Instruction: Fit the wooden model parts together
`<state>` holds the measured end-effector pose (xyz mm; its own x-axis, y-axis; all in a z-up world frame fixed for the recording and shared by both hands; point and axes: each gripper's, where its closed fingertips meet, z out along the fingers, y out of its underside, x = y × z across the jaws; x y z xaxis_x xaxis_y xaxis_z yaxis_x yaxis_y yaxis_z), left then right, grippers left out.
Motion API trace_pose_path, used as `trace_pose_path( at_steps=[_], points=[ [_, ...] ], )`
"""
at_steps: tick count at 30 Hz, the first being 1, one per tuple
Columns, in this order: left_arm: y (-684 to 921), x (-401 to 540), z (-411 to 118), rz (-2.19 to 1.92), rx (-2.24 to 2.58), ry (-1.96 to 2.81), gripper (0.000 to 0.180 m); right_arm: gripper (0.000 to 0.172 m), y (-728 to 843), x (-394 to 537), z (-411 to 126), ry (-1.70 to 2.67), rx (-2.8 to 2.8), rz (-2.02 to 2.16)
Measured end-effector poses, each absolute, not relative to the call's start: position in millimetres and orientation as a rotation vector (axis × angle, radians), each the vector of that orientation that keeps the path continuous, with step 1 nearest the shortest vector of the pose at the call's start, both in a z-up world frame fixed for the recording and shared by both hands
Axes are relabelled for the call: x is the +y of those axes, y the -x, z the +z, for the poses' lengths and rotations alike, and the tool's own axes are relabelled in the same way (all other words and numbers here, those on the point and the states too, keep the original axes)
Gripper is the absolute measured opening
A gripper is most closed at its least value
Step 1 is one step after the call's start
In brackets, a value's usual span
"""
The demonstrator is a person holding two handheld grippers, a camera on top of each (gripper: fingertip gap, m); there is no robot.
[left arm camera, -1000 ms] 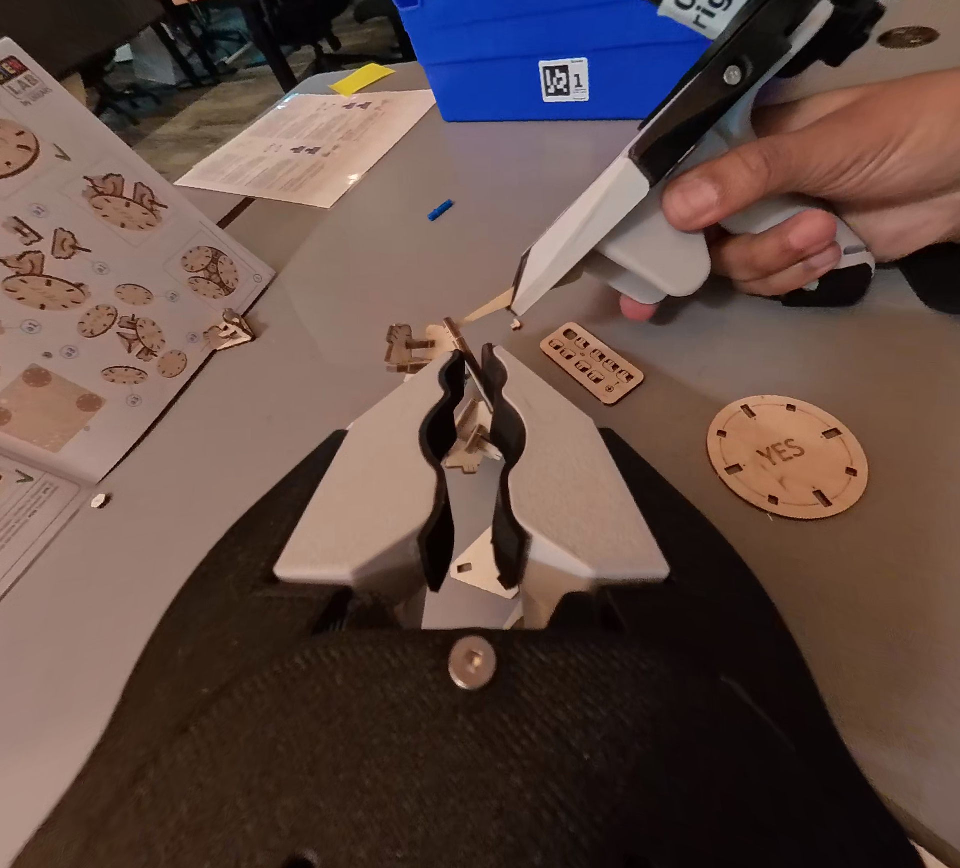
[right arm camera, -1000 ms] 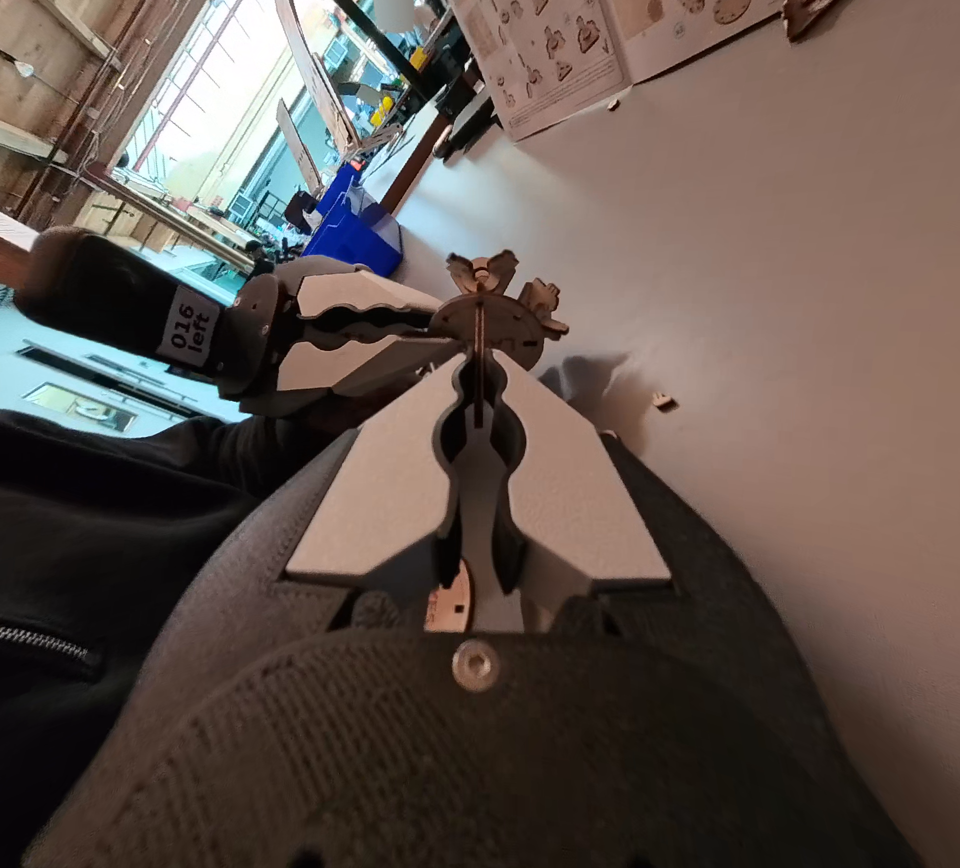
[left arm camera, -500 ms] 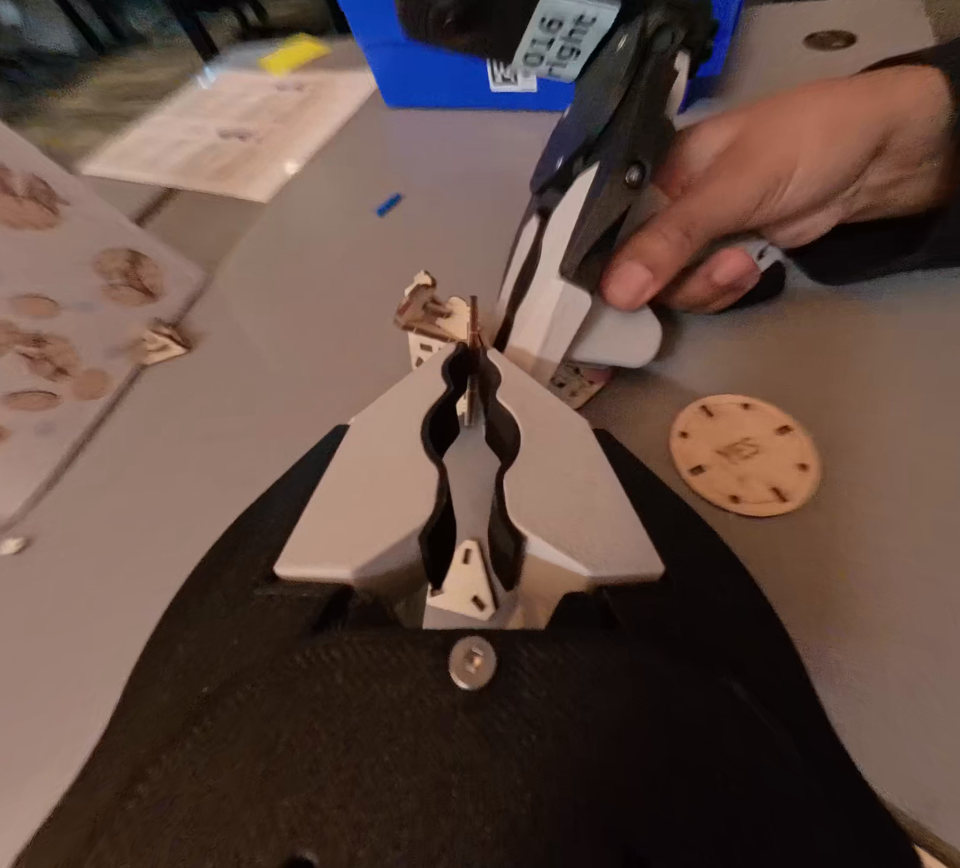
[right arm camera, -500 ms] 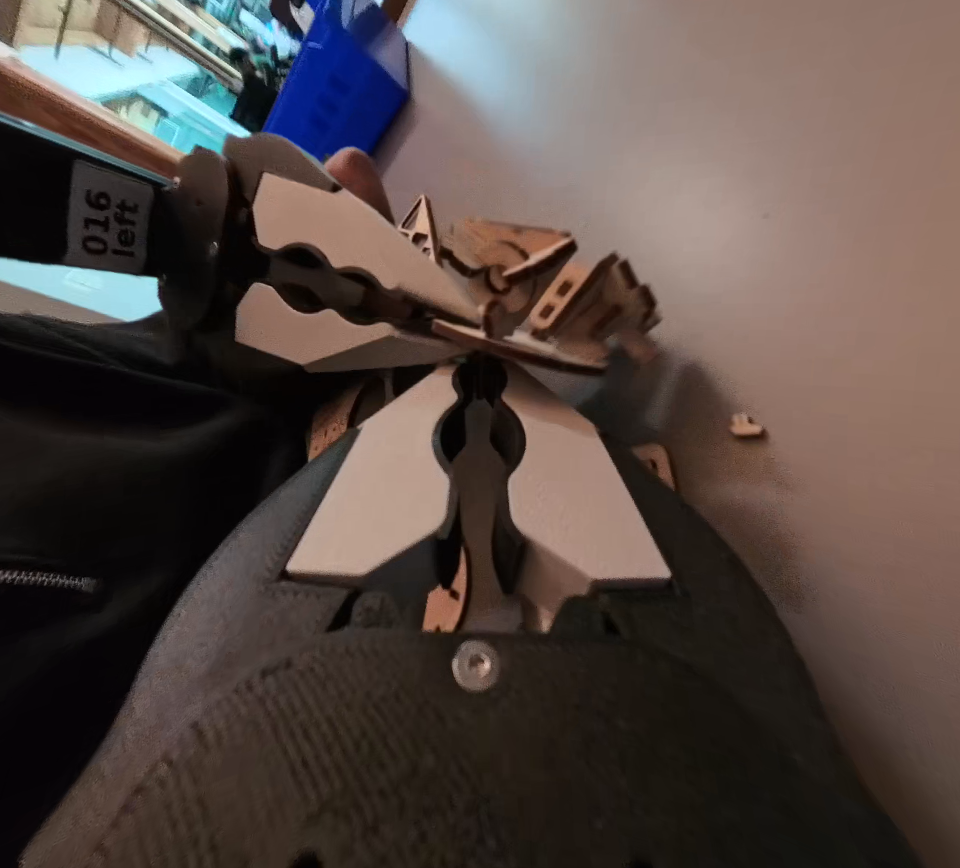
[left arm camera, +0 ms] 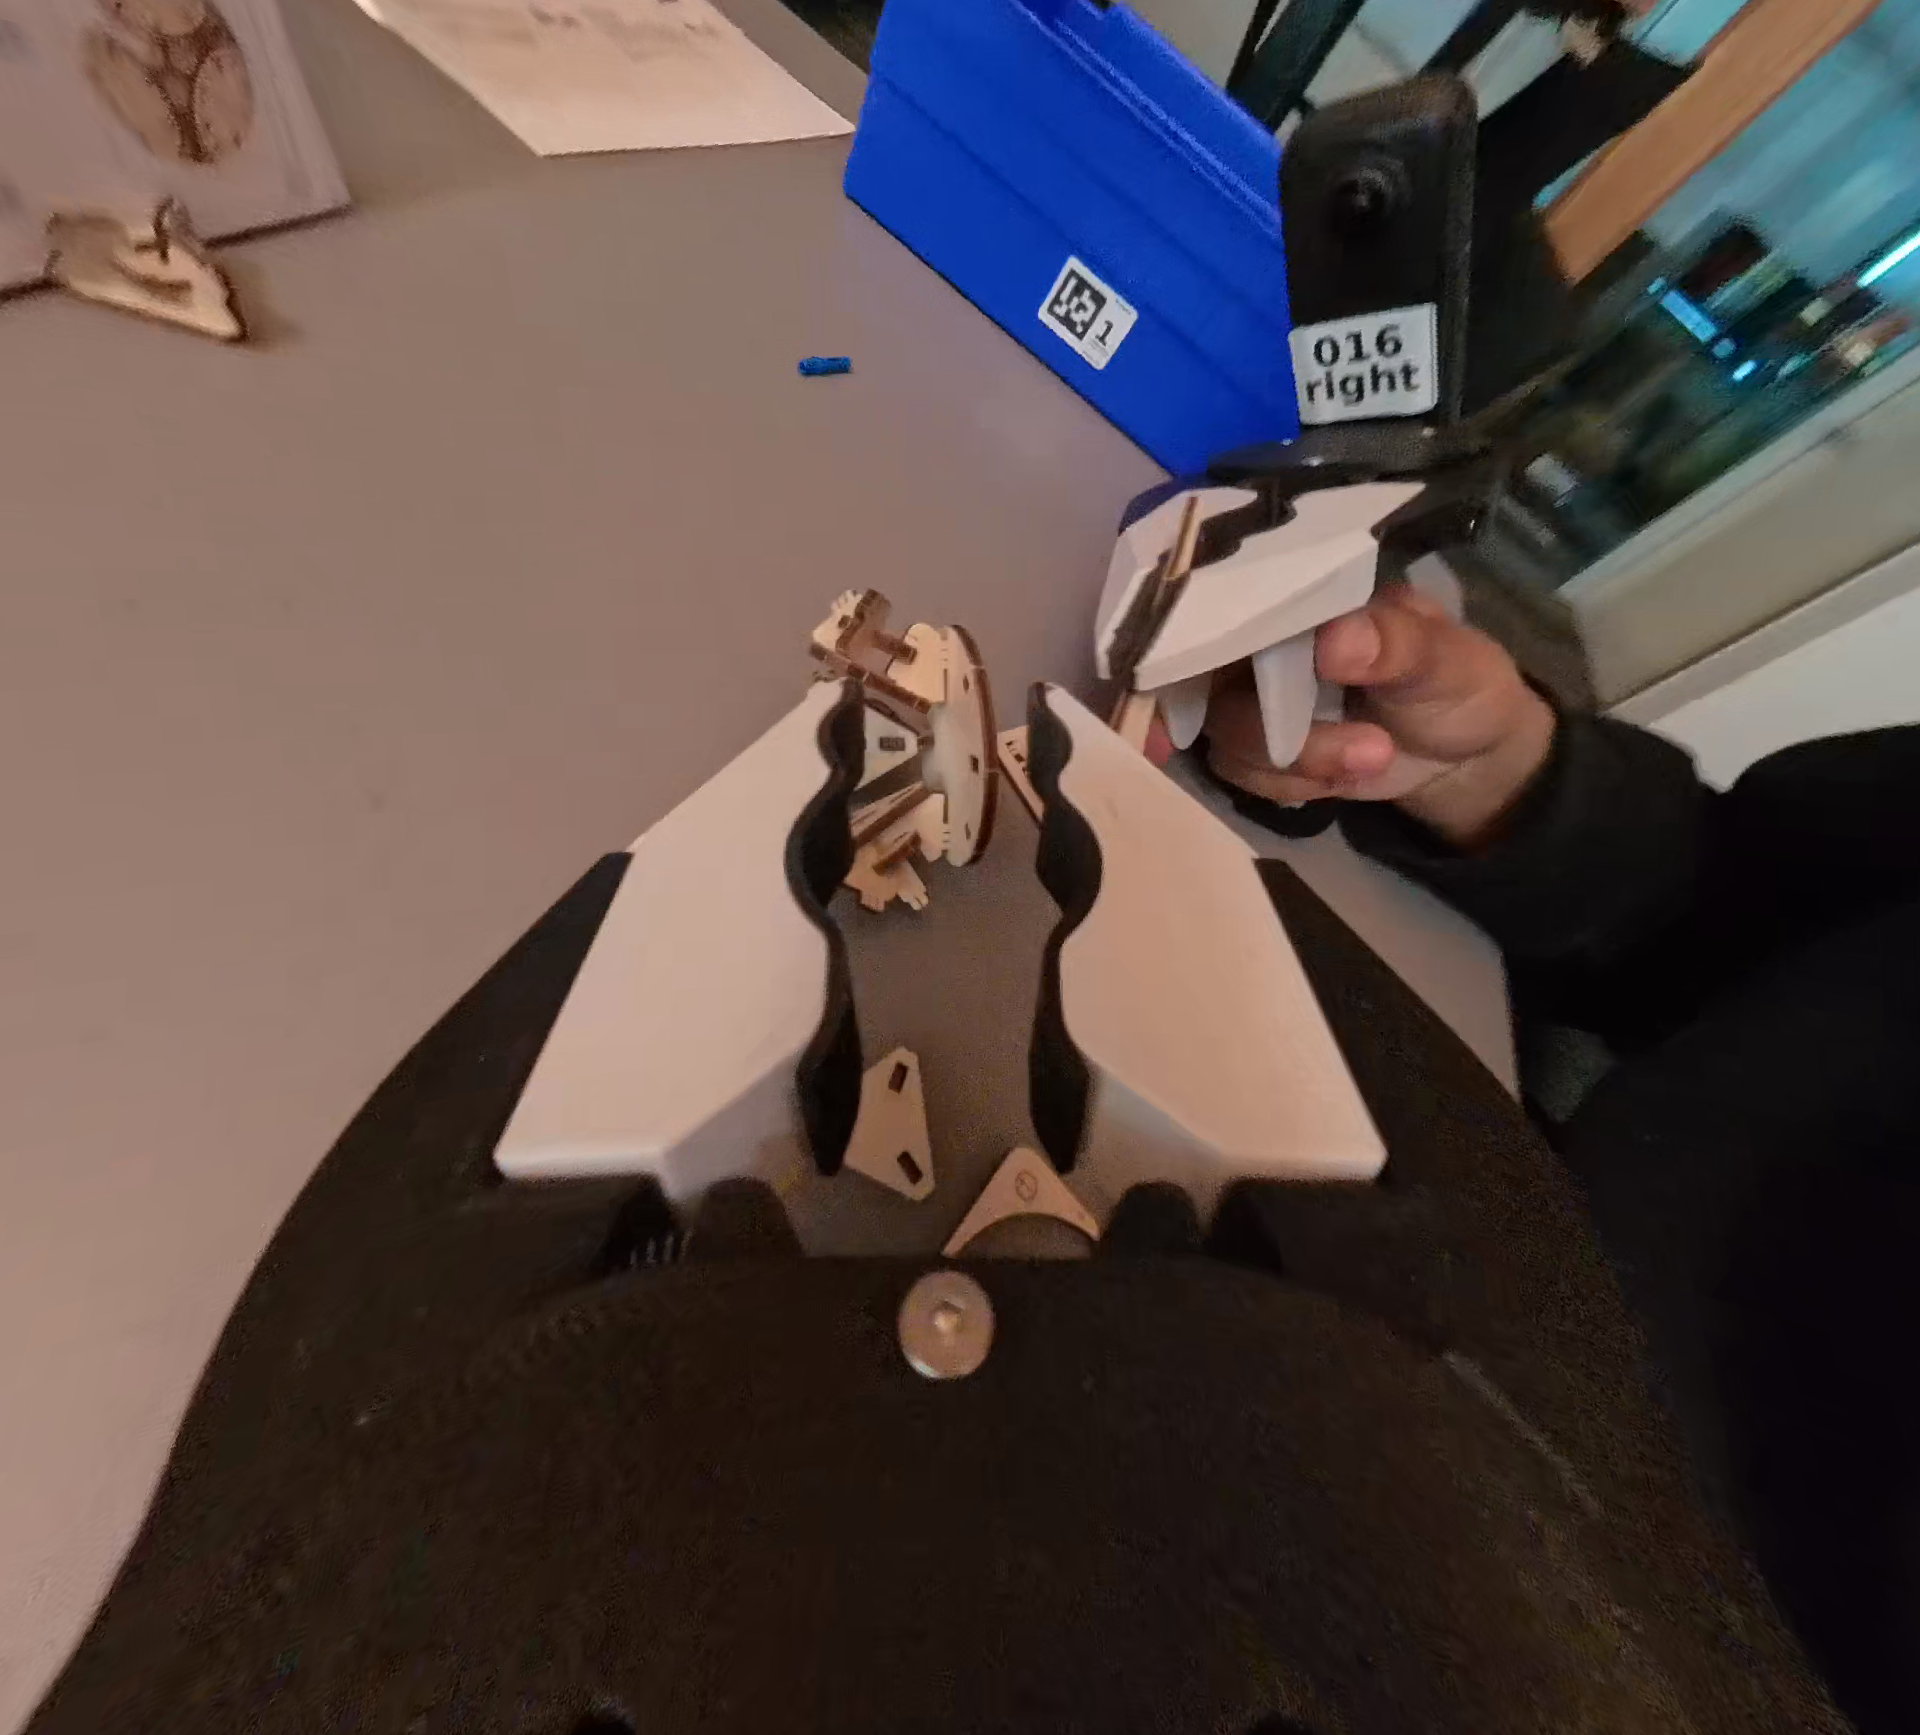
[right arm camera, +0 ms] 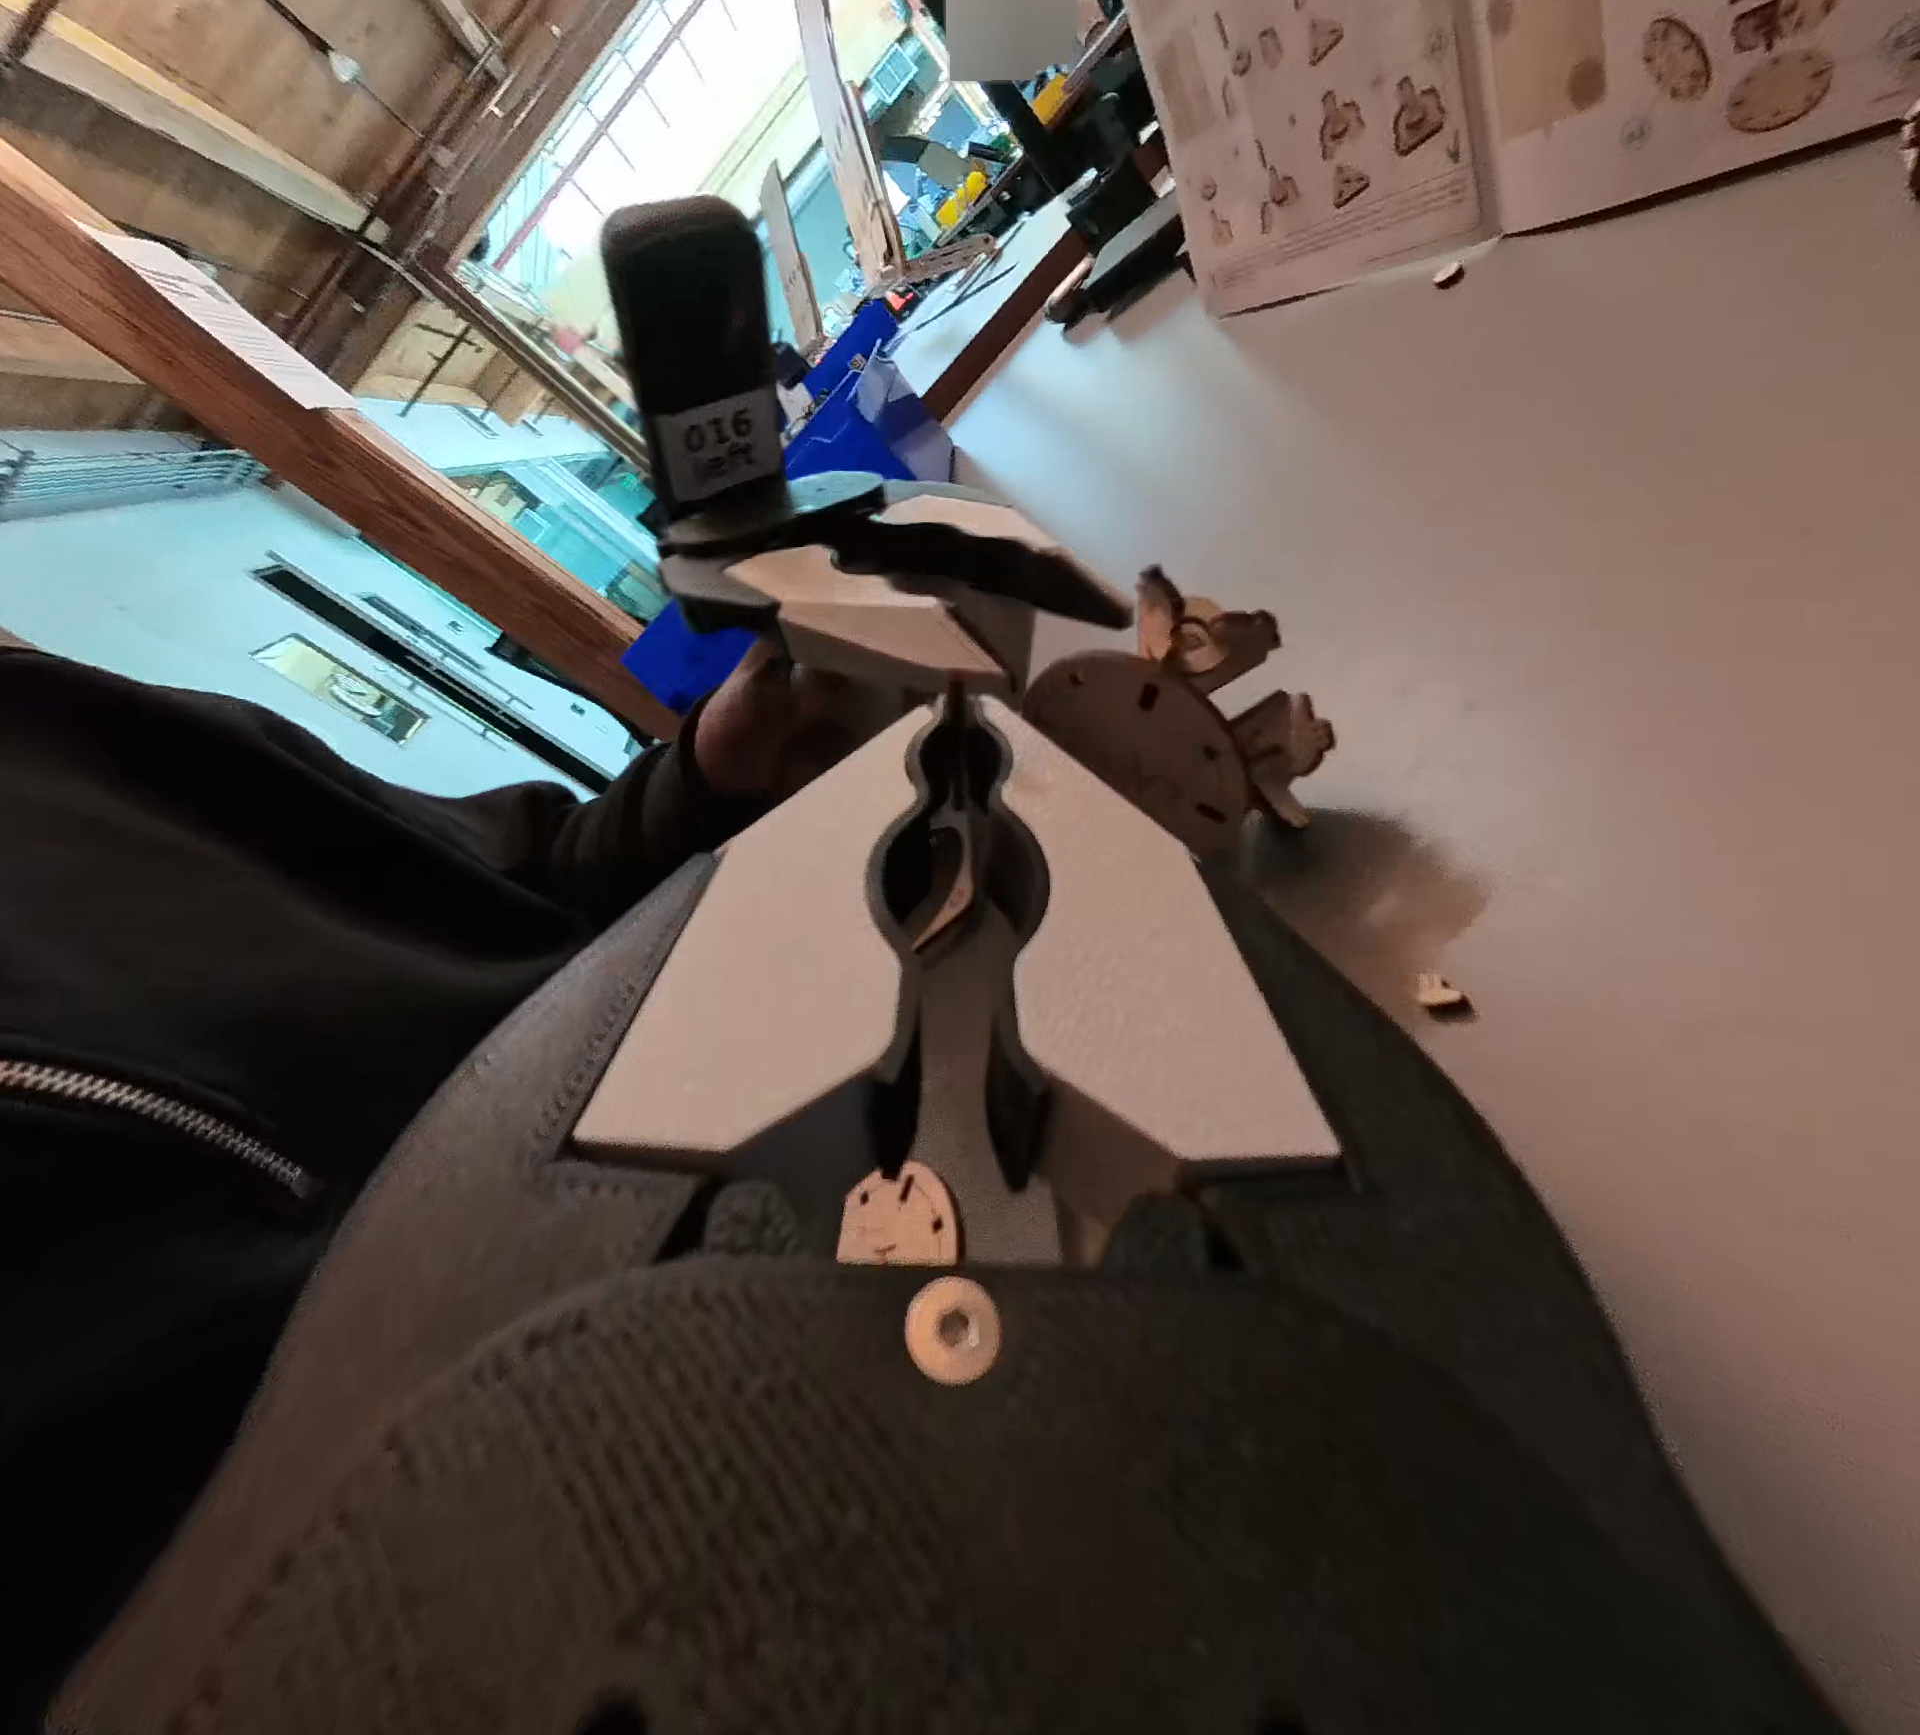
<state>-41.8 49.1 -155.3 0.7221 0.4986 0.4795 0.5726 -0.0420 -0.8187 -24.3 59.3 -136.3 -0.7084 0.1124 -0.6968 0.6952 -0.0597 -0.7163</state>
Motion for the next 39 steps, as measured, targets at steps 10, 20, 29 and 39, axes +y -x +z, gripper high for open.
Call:
trace_pose_path(
  at_steps=[10,20,29,39],
  points=[
    [2,69,-120,-0.263,-0.644,1.625,0.039,0.000,8,39,-141,-0.693,2.092,-1.818],
    [16,60,-121,-0.310,-0.755,1.512,0.001,0.002,8,39,-139,-0.561,2.434,-1.944],
    [37,33,-105,-0.823,-0.935,0.911,0.001,0.061,14,53,-98,-0.171,2.860,-2.517],
    [14,53,-112,-0.867,-0.899,1.089,0.002,0.032,3,44,-112,0.431,3.307,-2.427]
  ],
)
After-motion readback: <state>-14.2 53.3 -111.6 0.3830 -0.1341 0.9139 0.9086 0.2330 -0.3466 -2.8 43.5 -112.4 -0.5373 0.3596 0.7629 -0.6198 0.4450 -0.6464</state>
